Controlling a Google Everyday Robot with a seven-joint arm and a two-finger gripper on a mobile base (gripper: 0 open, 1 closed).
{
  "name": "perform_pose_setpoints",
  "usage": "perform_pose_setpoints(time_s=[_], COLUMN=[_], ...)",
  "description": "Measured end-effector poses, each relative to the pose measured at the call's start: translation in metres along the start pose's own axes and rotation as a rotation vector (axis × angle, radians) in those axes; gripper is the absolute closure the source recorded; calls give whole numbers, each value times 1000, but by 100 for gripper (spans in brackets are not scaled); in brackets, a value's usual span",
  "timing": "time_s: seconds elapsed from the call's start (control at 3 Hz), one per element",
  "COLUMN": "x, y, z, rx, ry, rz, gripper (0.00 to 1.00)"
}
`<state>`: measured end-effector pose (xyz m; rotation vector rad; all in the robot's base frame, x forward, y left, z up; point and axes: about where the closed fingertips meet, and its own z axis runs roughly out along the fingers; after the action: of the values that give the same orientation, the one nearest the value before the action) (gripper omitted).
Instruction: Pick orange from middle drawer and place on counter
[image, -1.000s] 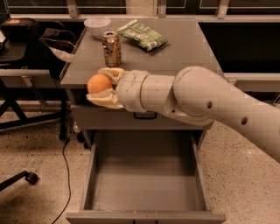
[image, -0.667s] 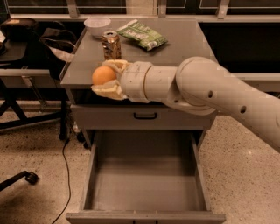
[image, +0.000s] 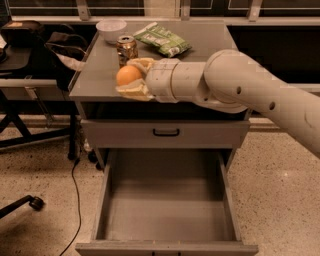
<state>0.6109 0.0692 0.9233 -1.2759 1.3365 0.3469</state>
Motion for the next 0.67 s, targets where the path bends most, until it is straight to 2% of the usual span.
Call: perform_pose_setpoints(time_s=[0.67], x=[23], y=[-24], z=[9], rx=[35], ry=[38], rz=[5], gripper=[100])
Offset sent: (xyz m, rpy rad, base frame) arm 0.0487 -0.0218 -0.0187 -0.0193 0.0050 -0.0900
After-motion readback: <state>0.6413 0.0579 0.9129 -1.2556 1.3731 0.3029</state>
